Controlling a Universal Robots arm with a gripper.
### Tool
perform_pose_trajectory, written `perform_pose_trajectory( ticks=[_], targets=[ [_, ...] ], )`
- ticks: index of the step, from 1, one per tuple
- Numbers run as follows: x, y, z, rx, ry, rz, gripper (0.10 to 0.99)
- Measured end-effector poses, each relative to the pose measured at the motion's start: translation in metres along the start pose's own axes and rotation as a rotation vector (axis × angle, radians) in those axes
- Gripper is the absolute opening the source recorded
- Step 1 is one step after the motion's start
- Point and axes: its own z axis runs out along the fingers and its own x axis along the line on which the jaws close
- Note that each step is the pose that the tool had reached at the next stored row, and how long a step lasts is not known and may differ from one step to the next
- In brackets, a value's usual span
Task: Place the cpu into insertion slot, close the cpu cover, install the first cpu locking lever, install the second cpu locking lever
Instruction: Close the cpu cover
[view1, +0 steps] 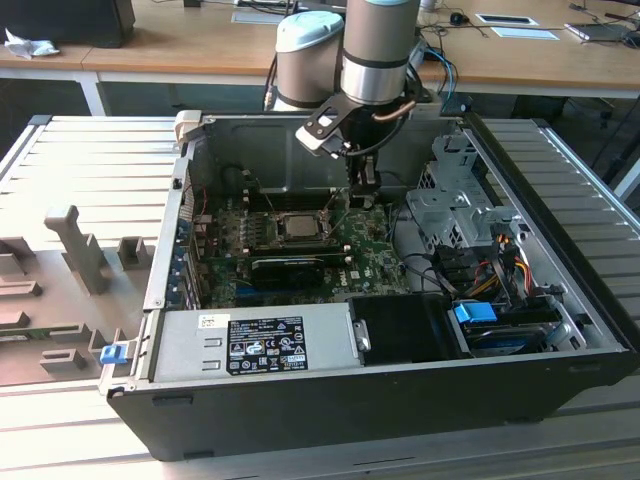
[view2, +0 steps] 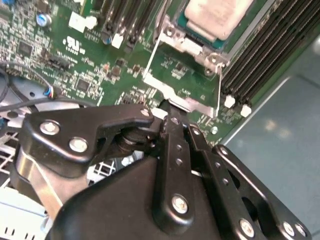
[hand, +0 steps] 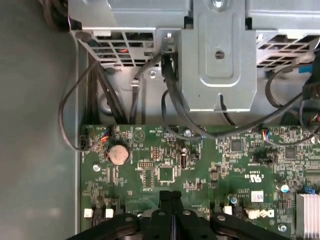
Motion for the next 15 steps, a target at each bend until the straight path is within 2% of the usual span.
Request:
perform_pose_trajectory(
  ticks=[3, 6, 15],
  targets=[
    [-0.0001, -0.0012, -0.0001, 0.0, -0.0001, 0.0, 0.106],
    [-0.0001, -0.0077, -0.0003, 0.0, 0.0, 0.0, 0.106],
    [-0.0001, -0.0162, -0.0005, 0.0, 0.0, 0.0, 0.106]
  ],
)
